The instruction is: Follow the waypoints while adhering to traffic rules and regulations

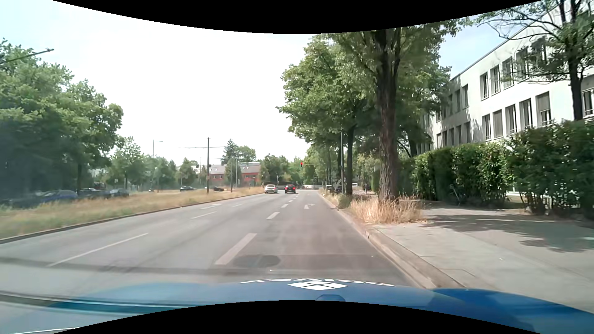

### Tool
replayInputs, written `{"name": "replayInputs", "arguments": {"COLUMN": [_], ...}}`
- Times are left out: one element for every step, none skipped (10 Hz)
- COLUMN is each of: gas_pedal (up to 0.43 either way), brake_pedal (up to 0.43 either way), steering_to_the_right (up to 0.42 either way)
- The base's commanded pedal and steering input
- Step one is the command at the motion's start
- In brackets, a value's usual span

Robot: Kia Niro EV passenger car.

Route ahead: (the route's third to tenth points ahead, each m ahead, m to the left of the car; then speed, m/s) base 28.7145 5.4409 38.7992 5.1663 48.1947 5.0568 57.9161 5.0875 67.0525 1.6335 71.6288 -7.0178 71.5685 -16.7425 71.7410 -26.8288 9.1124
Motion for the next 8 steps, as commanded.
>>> {"name": "replayInputs", "arguments": {"gas_pedal": [0.157, 0.157, 0.157, 0.157, 0.157, 0.157, 0.157, 0.157], "brake_pedal": [0.000, 0.000, 0.000, 0.000, 0.000, 0.000, 0.000, 0.000], "steering_to_the_right": [-0.002, -0.002, -0.001, 0.000, 0.000, 0.000, 0.002, 0.002]}}
